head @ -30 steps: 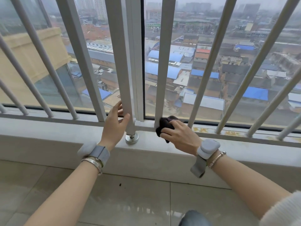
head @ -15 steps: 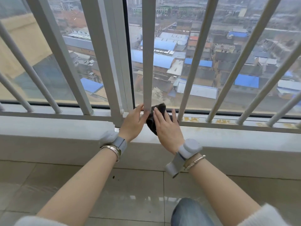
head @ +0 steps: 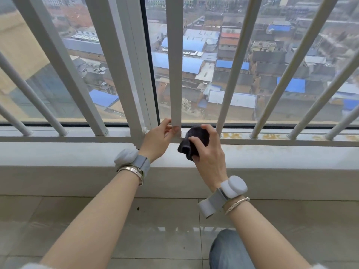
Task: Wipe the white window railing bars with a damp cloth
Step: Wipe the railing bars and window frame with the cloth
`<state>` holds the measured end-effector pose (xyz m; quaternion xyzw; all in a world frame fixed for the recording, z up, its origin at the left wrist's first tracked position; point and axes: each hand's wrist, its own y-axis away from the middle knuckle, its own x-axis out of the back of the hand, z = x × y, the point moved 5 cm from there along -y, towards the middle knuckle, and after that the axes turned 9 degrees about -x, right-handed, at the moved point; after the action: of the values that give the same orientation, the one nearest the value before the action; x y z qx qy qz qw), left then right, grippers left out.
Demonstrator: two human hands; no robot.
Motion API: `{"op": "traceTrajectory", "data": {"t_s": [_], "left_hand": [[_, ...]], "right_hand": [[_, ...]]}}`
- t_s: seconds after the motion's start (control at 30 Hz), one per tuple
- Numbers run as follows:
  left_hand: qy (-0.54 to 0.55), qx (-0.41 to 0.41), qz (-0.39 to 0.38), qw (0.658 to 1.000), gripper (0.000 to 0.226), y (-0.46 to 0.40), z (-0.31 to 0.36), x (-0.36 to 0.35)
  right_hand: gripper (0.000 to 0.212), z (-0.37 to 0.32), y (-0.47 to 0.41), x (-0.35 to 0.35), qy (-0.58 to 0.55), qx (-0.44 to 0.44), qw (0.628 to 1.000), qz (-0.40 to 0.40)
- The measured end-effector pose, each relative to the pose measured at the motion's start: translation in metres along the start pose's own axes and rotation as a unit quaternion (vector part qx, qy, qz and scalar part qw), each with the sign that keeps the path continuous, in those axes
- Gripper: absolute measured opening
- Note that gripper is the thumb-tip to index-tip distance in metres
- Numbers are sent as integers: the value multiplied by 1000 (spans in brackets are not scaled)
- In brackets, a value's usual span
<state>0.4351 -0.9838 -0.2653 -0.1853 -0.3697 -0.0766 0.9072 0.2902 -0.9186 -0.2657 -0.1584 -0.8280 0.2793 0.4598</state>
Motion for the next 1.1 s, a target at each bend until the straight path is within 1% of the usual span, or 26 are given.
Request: {"op": "traceTrajectory", "data": {"t_s": [0.1, 0.2, 0.27, 0.33, 0.43, 0.53, 0.63, 0.7, 0.8, 0.87, 0.93, 1.0, 1.07, 1.1], "left_hand": [[-6, -5, 11, 1000, 37, 0, 0, 0], [3, -3, 9, 1000, 37, 0, -1, -1], [7, -2, 8, 1000, 37, 0, -1, -1], [5, -2, 11, 1000, 38, 1, 1, -1], [4, 0, 19, 1000, 38, 2, 3, 0], [3, -1, 23, 1000, 38, 2, 3, 0], [4, -2, 18, 1000, 39, 2, 2, -1], [4, -2, 13, 1000, 41, 2, 2, -2], [4, 0, 7, 1000, 41, 1, 3, 0], [6, 0, 9, 1000, 40, 2, 5, 0], [8, -2, 10, 1000, 38, 2, 7, 0], [15, 2, 5, 1000, 38, 2, 9, 0], [27, 3, 12, 1000, 35, 3, 10, 3], [30, -2, 28, 999, 33, 2, 11, 5]], "right_hand": [[33, -1, 4, -23, 52, 77, 996, -4], [20, 2, 2, -42, 114, 177, 978, 4], [20, 8, -4, -37, 135, 227, 964, 20], [21, 21, -6, -24, 154, 252, 955, 30], [21, 45, -2, -9, 170, 229, 957, 44], [20, 38, -2, -17, 145, 170, 973, 60], [16, 8, -6, -34, 102, 175, 978, 43], [15, 2, -8, -35, 91, 183, 978, 39], [18, 19, -3, -22, 105, 200, 974, 15], [22, 35, -4, -4, 111, 167, 980, -3], [32, 41, -6, 18, 104, 144, 984, -14], [31, 38, -11, 44, 79, 129, 988, 7], [34, 32, -22, 72, 32, 89, 993, 64], [35, 30, -30, 83, 10, 66, 994, 92]]}}
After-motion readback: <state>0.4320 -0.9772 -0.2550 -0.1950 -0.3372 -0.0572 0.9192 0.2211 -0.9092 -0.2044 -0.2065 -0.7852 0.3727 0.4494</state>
